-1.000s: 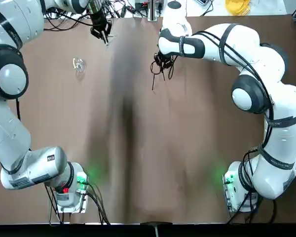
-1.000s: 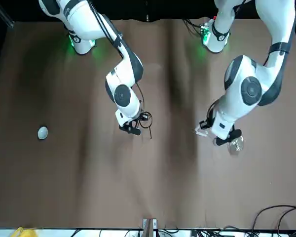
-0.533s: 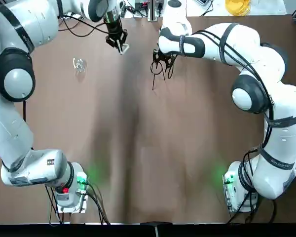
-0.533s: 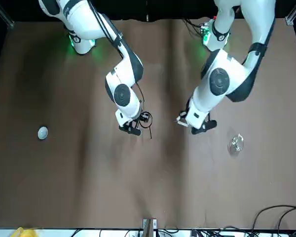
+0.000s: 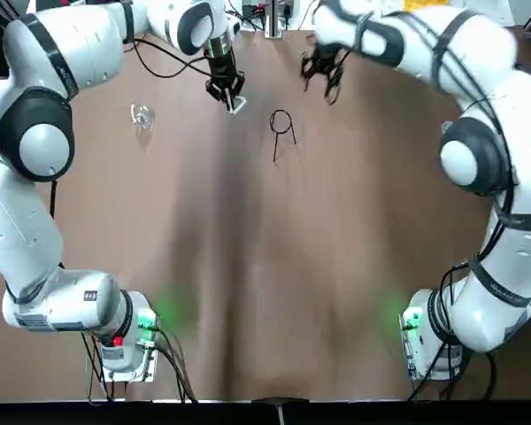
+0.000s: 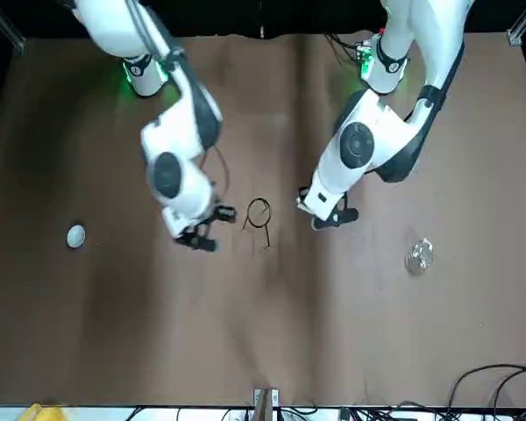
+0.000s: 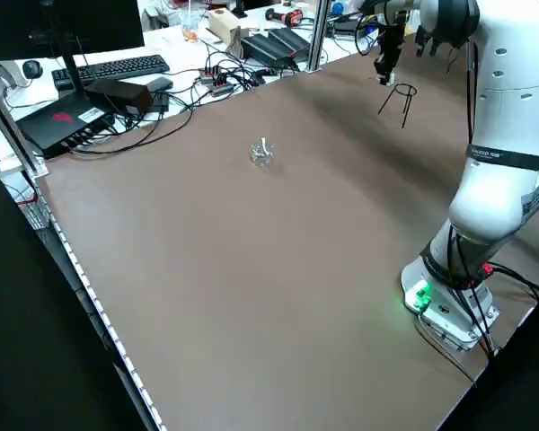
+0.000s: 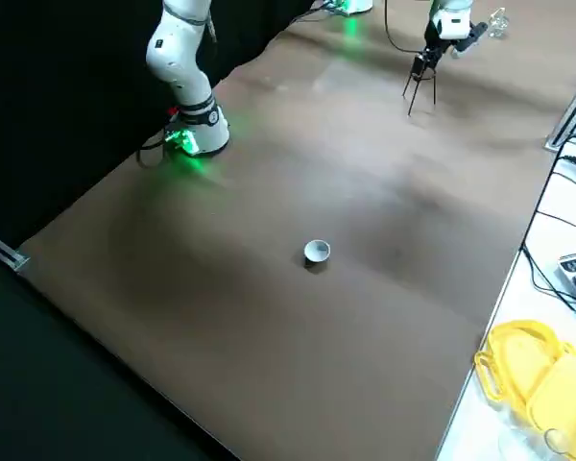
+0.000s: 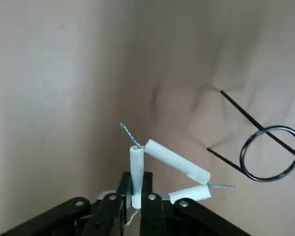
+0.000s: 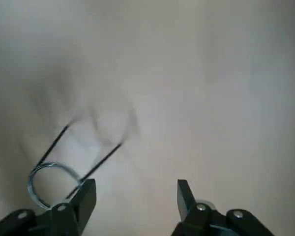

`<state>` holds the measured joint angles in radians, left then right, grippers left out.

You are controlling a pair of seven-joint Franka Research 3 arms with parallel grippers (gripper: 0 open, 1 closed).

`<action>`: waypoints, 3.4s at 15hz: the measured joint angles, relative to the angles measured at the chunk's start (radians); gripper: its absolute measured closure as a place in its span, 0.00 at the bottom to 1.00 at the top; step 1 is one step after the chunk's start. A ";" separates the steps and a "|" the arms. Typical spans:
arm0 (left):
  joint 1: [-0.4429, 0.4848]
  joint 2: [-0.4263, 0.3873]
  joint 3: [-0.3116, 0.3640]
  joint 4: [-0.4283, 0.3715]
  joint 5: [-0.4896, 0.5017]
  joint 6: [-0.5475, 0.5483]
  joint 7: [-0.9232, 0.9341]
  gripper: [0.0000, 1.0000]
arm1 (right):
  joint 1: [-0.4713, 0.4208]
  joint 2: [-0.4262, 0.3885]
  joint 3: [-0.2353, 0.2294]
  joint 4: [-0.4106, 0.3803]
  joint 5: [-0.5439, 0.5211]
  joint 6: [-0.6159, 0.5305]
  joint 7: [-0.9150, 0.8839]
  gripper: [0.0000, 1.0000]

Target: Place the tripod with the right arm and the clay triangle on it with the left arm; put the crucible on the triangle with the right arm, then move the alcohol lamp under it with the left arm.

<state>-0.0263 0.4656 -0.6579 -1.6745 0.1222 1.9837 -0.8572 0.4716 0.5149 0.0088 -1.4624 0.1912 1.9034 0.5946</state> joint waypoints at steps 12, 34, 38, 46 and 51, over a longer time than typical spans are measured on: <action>-0.431 0.108 0.284 0.123 0.000 0.160 -0.169 0.88 | -0.471 -0.098 -0.007 -0.179 -0.099 0.004 -0.646 0.28; -0.525 0.151 0.378 0.183 -0.001 0.261 -0.180 0.33 | -0.879 0.115 -0.005 -0.187 -0.100 0.167 -0.988 0.48; -0.452 0.063 0.383 0.195 -0.001 0.193 -0.203 0.08 | -0.889 0.137 -0.005 -0.192 -0.100 0.166 -1.026 0.50; -0.100 -0.069 0.384 0.191 -0.001 -0.097 0.268 0.01 | -0.903 0.172 -0.005 -0.205 -0.100 0.166 -1.082 0.56; 0.069 -0.075 0.384 0.176 -0.001 -0.129 0.592 0.01 | -0.903 0.178 -0.005 -0.205 -0.102 0.167 -1.104 0.85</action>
<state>0.0428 0.3905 -0.2743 -1.4980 0.1214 1.8543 -0.2655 -0.4309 0.6933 0.0039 -1.6672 0.0897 2.0702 -0.5096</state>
